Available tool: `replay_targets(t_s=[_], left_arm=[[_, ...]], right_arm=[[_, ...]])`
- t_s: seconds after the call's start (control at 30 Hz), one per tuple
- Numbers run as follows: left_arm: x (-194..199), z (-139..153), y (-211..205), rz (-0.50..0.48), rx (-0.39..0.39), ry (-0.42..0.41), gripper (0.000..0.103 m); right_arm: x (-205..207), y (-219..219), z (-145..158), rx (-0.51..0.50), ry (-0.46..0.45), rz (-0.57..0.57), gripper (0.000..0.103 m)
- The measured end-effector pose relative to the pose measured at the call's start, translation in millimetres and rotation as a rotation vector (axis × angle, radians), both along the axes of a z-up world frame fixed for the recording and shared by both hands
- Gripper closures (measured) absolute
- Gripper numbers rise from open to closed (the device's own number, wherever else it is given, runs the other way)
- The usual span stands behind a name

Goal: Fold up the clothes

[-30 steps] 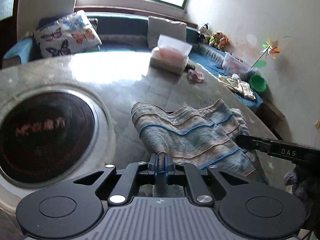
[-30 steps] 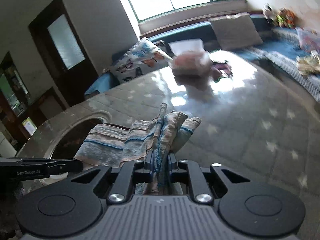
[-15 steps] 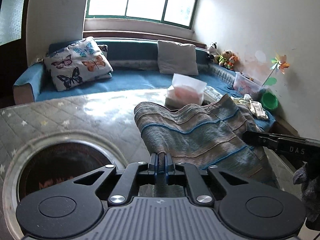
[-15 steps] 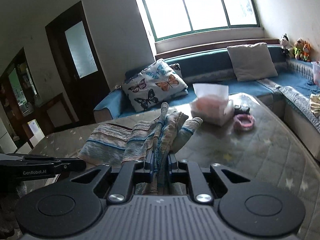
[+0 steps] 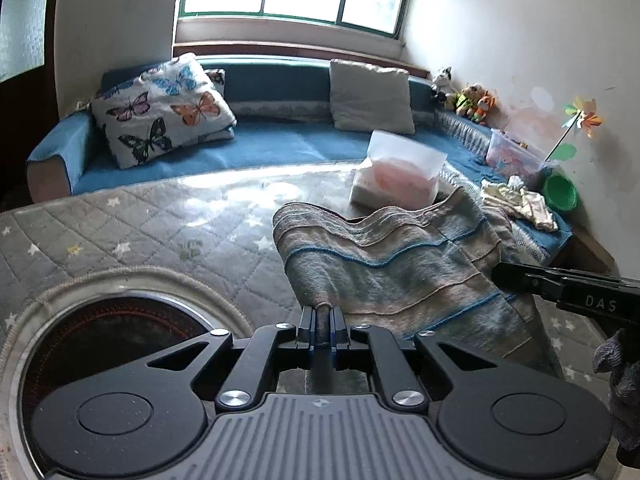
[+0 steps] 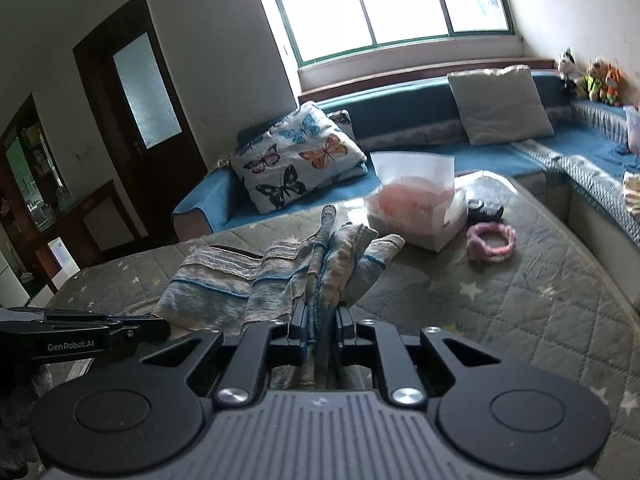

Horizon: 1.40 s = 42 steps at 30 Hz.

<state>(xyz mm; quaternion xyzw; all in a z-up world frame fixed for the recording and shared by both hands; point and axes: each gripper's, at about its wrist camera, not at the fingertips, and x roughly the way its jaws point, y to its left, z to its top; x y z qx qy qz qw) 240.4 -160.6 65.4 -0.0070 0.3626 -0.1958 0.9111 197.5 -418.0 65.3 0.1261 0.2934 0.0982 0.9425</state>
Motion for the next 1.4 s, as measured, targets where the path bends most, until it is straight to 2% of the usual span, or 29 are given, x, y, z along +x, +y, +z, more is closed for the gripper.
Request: replay_targets(t_s=[0.23,0.4,0.53,0.77,0.87,1.1,1.23,1.4], left_arm=[[13.8,-22.2,-3.2,0.007,0.022,0.046,0.095],[19.7,-25.5,-4.0,0.004,0.029,0.043,0.092],[24.5,-28.1,-4.6,0.002,0.036,0.04,0.081],[32.9,-32.7,-5.7,-0.003,0.047,0.035,0.083],[37.9,-30.4,-15.1,-0.041,0.039,0.027,0.083],[63.5,-31.2,-48.7,-0.108,0.03,0.021,0.084],[78.5,-38.0,-67.7,-0.142,0.025,0.029,0.084],[89.3,-51.7,-80.8,-0.155,0.043,0.04,0.084]], right_arm=[[19.4,-2.2,-26.8,0.009,0.051,-0.015,0.09],[28.7,-6.9,-45.6,-0.038,0.088,-0.082,0.089],[30.7,-8.1,-43.1,-0.056,0.079,-0.068,0.088],[49.3,12.2,-42.4,-0.059,0.057,0.014,0.088],[61.4,15.8,-49.7,-0.058,0.068,0.03,0.088],[77.2,10.1,-67.7,-0.066,0.097,0.016,0.089],[78.3,6.5,-71.1,-0.066,0.103,0.011,0.095],[79.0,2.9,-75.5,-0.052,0.101,0.012,0.096]])
